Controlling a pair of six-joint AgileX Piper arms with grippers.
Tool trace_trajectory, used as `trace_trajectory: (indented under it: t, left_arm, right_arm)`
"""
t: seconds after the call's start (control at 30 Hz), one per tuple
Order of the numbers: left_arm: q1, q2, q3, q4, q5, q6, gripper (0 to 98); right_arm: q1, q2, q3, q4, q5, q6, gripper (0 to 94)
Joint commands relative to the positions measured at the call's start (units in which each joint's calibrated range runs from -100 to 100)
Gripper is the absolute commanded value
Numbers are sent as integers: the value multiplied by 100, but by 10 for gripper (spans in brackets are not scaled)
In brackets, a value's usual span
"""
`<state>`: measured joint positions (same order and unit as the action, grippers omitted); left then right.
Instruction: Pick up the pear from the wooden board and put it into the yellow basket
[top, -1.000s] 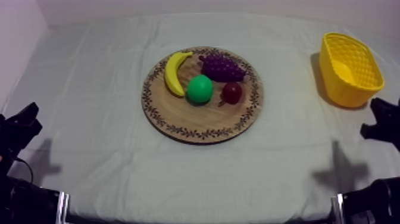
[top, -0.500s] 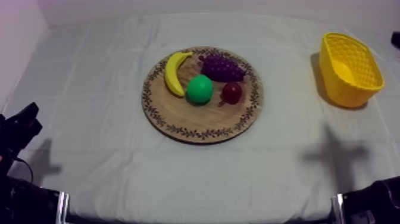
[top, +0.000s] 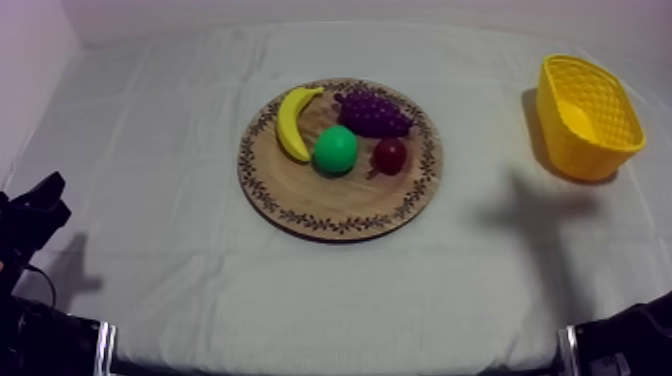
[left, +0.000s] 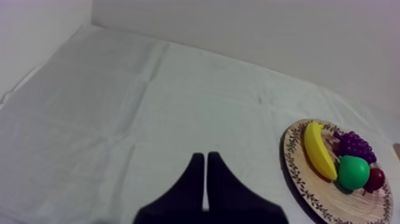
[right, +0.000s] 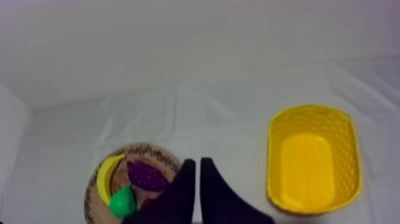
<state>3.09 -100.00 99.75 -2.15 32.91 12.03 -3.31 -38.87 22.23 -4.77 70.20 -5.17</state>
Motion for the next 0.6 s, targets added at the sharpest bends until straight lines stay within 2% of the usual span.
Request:
trace_trajectory:
  t: [0.0,0.57]
  left_arm:
    - [-1,0,3,2,-1,1,1]
    - [-1,0,3,2,-1,1,1]
  right_arm:
    - [-135,290,93,28,39,-147,3]
    - [-655,1635,280,-103,-18,-512,3]
